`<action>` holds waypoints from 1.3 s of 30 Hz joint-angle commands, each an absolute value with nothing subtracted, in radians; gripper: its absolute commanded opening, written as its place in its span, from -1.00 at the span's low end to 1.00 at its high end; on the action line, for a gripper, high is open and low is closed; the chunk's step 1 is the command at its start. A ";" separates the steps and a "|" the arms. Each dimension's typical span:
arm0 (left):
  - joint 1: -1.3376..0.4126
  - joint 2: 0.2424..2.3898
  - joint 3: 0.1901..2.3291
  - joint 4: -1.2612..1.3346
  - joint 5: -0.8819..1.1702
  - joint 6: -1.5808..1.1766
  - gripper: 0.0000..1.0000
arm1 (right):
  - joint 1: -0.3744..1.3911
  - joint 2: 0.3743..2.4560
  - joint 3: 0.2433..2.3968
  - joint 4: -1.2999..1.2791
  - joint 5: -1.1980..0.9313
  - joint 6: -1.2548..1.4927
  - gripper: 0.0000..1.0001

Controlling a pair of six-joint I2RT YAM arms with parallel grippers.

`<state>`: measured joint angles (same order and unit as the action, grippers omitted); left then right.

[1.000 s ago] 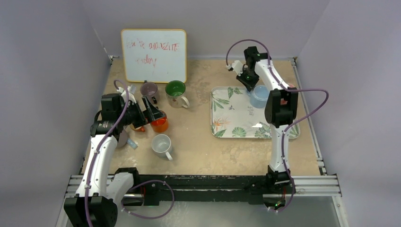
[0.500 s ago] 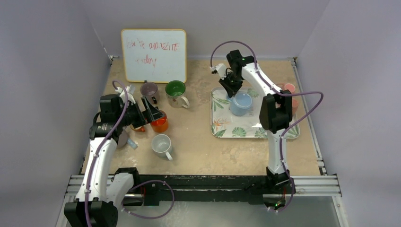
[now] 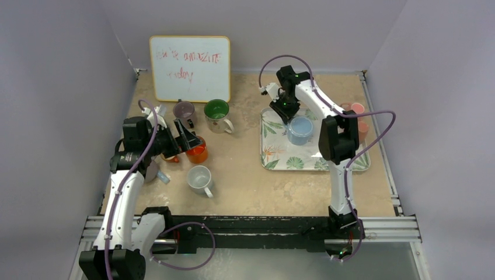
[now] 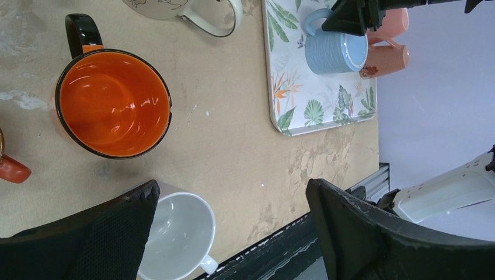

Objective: Turn the mug right side up
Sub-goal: Turn over the cup on the tray.

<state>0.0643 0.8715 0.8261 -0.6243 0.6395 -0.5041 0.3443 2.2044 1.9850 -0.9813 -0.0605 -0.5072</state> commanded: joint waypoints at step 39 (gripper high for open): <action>0.064 0.862 0.823 -0.539 0.797 -0.479 0.83 | 0.358 1.817 1.716 -0.779 -0.248 -0.424 -1.00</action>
<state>0.0643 0.8593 0.8223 -0.5961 0.7193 -0.5041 0.3515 1.9045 1.7550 -0.8639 -0.1558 -0.4458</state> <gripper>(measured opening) 0.917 0.214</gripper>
